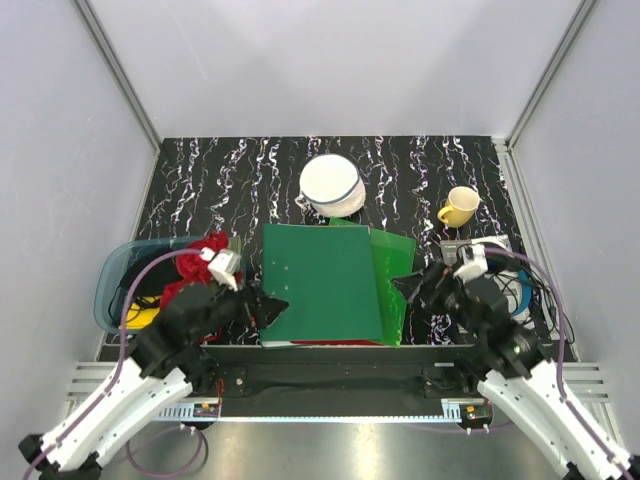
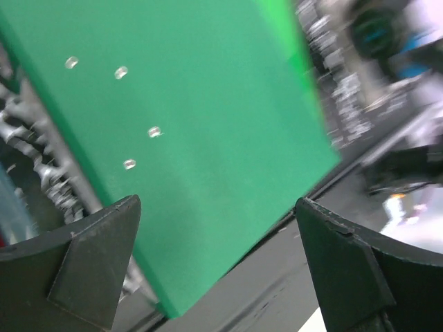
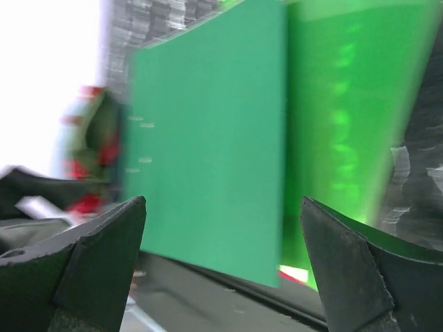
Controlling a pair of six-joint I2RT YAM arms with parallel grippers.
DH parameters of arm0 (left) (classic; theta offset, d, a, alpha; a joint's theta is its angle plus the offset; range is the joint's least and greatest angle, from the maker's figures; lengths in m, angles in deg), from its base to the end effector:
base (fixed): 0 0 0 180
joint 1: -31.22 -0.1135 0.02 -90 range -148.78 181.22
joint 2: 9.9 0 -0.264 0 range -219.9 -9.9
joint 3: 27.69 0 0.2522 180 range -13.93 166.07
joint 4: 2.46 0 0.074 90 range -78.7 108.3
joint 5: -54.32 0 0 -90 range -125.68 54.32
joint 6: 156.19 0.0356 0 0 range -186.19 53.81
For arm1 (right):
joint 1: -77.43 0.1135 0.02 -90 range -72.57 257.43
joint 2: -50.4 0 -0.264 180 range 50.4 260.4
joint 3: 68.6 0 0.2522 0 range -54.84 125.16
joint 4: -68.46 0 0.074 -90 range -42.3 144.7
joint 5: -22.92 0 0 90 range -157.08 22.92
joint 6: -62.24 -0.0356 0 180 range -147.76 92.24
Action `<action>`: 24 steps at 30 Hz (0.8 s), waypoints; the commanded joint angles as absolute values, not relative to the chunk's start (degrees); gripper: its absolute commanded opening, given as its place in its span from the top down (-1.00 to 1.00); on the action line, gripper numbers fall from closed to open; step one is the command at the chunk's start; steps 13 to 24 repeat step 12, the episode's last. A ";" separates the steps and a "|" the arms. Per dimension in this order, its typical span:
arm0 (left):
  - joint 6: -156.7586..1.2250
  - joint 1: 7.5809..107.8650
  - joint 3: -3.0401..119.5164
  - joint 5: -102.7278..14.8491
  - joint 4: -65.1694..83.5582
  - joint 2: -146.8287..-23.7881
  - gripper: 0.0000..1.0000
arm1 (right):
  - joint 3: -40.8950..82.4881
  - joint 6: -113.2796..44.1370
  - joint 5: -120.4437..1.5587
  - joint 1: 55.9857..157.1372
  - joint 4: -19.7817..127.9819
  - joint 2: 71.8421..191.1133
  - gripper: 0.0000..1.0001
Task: Place the bra in the laundry bag and zip it closed
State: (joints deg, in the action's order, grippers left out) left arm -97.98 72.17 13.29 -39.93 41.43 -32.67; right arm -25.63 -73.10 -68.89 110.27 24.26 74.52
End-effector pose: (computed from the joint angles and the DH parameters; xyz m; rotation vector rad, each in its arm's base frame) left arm 0.0850 -0.0773 0.2470 0.2197 2.1198 -0.8580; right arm 0.0987 0.0624 0.2559 0.2512 2.0996 0.8178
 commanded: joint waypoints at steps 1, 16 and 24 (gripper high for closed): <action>-105.62 72.27 6.13 -43.76 28.27 -16.03 -0.98 | -35.05 -88.82 -65.24 110.31 33.17 59.04 -0.99; -117.68 72.27 -7.95 -45.26 20.02 -1.19 -0.98 | -47.36 -101.67 -60.94 110.31 36.75 57.45 -0.99; -117.68 72.27 -7.95 -45.26 20.02 -1.19 -0.98 | -47.36 -101.67 -60.94 110.31 36.75 57.45 -0.99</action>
